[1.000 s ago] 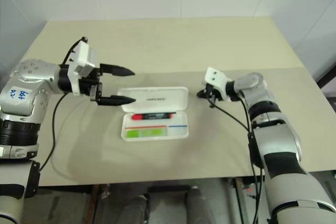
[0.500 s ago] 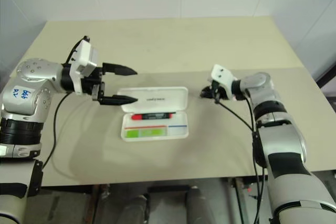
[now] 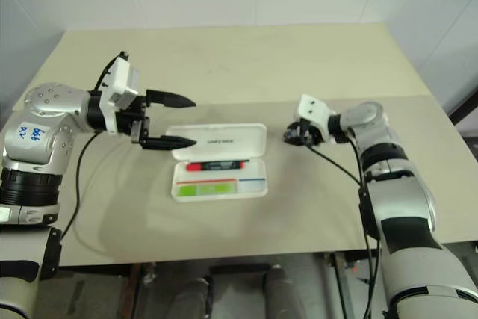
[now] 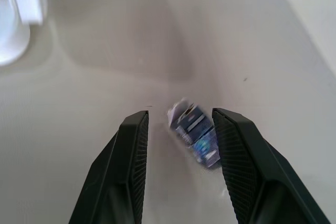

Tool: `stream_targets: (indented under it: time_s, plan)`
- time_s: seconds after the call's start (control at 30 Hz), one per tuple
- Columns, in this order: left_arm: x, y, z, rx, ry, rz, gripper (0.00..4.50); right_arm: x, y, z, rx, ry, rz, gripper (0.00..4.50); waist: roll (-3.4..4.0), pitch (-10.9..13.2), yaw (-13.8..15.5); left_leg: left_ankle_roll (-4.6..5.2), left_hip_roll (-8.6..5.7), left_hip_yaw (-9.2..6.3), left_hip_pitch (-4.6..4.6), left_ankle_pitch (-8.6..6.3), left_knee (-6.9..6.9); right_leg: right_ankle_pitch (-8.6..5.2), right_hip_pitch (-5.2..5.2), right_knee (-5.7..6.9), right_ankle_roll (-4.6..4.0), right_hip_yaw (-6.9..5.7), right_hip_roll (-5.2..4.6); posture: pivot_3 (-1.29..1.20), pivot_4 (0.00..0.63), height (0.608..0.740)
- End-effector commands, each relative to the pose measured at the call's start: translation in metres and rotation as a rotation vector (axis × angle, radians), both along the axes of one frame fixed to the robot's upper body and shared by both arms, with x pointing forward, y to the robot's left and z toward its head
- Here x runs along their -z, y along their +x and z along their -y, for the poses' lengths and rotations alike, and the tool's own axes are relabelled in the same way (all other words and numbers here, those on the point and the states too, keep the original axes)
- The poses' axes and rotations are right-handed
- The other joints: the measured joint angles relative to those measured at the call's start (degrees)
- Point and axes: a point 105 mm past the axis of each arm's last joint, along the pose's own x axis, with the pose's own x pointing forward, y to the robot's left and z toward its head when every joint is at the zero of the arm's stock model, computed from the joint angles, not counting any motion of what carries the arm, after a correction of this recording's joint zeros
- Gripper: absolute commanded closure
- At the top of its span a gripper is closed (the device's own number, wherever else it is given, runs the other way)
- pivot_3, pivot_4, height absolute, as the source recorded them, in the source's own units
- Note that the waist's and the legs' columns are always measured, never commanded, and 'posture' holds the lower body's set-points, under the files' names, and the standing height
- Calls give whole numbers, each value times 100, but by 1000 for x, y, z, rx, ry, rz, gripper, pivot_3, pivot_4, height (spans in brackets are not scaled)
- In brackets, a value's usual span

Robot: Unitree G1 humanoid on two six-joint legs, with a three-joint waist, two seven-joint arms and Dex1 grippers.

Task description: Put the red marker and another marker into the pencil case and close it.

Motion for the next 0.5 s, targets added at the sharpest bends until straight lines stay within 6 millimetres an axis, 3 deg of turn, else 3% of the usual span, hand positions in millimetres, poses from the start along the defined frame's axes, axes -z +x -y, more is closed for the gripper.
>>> stream_targets:
  time_s: [0.03, 0.5]
  plan:
    - [-10, -7, -1, 3, -8, 47, 0, -14, 6, -4, -11, -58, 64, 2457, 0, 0, -11, 0, 0, 0, 0, 0, 0, 0, 0, 0, 0, 0, 0, 0, 150, 740]
    - [-8, -11, -3, -24, -24, 42, 0, -21, 12, -22, -32, -100, 112, 2457, 0, 0, -66, -1, 0, -2, 1, 1, 0, 0, 0, 3, 0, 0, 0, 0, 150, 740]
